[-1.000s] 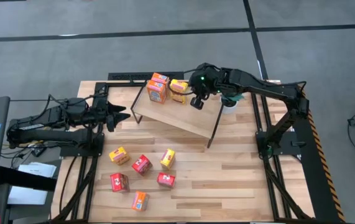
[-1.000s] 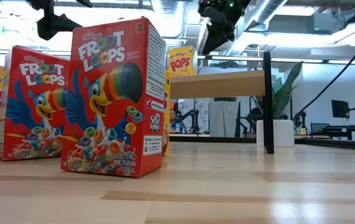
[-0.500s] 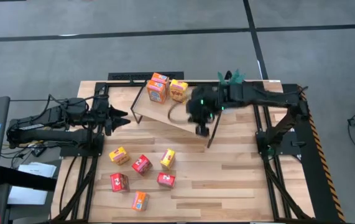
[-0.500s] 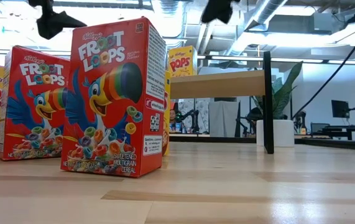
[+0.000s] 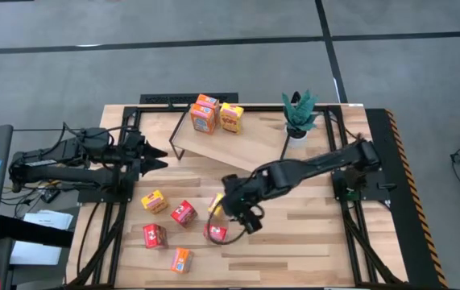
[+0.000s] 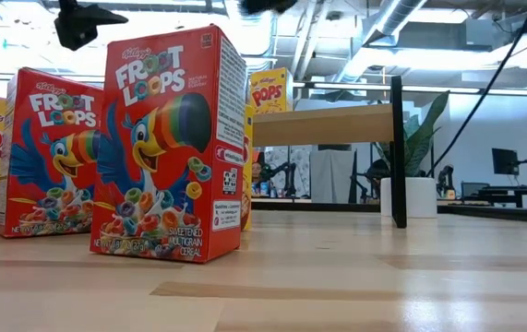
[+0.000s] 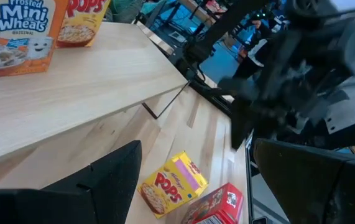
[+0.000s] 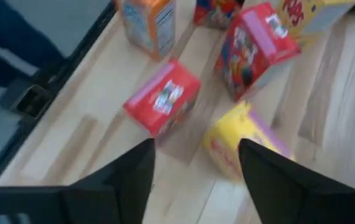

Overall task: Stack cereal on shelf
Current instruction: Put the right yellow cereal box aligned with the other yellow cereal box on the shelf

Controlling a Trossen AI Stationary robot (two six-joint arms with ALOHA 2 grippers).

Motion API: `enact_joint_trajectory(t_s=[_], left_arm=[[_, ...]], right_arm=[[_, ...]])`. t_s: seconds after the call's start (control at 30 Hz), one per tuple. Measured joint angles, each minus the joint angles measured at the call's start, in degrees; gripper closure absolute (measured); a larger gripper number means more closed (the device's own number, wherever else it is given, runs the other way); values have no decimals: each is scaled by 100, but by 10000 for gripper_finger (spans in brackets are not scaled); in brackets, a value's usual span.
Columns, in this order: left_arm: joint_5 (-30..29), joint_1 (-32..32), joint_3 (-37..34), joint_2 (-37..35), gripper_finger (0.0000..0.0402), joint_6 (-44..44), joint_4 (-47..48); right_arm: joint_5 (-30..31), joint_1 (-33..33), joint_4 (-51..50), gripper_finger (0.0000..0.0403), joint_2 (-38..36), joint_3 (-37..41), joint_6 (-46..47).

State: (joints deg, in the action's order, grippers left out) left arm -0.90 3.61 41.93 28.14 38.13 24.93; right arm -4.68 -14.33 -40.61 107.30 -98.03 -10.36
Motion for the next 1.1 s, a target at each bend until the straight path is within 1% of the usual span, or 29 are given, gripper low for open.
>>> enact_joint_trajectory(t_s=[0.07, 0.13, 0.2, 0.3, 0.37, 0.43, 0.5, 0.6, 0.73, 0.87, 0.93, 1.0, 1.1], left_arm=[[-44, -12, 0, -2, 101, 46, 4], [-49, -12, 0, -1, 101, 67, 9], [-58, -16, 0, -1, 101, 70, 10], [-95, -19, 2, 0, 101, 70, 15], [-100, -19, 2, -2, 101, 70, 18], [-118, -19, 2, 0, 101, 58, 44], [-132, -19, 0, -2, 101, 54, 76], [-174, -19, 0, 0, 101, 51, 153], [-267, -17, 0, -2, 101, -41, 145], [-376, -17, 0, 0, 101, -103, 146], [-416, -17, 0, -2, 101, -105, 146], [-443, -16, 0, 0, 101, -105, 140], [-447, -17, 0, -2, 101, -105, 142]], right_arm=[[17, 57, -176, 119, 101, 10, -220], [18, 152, -141, 109, 265, -138, -464], [25, 241, -529, 104, 334, -300, -709], [-5, 378, -493, 101, 512, -664, -1083], [7, 455, -853, 100, 657, -891, -1413], [9, 534, -842, 100, 808, -1102, -1651], [-7, 601, -1139, 100, 974, -1284, -1830], [-138, 656, -1257, 100, 1141, -1442, -1994], [-154, 665, -1389, 100, 1343, -1523, -2294], [-165, 702, -1335, 100, 1485, -1531, -2325], [-153, 715, -1552, 100, 1538, -1514, -2334], [-166, 751, -1384, 100, 1569, -1527, -2330], [-172, 815, -1484, 100, 1637, -1527, -2330]])
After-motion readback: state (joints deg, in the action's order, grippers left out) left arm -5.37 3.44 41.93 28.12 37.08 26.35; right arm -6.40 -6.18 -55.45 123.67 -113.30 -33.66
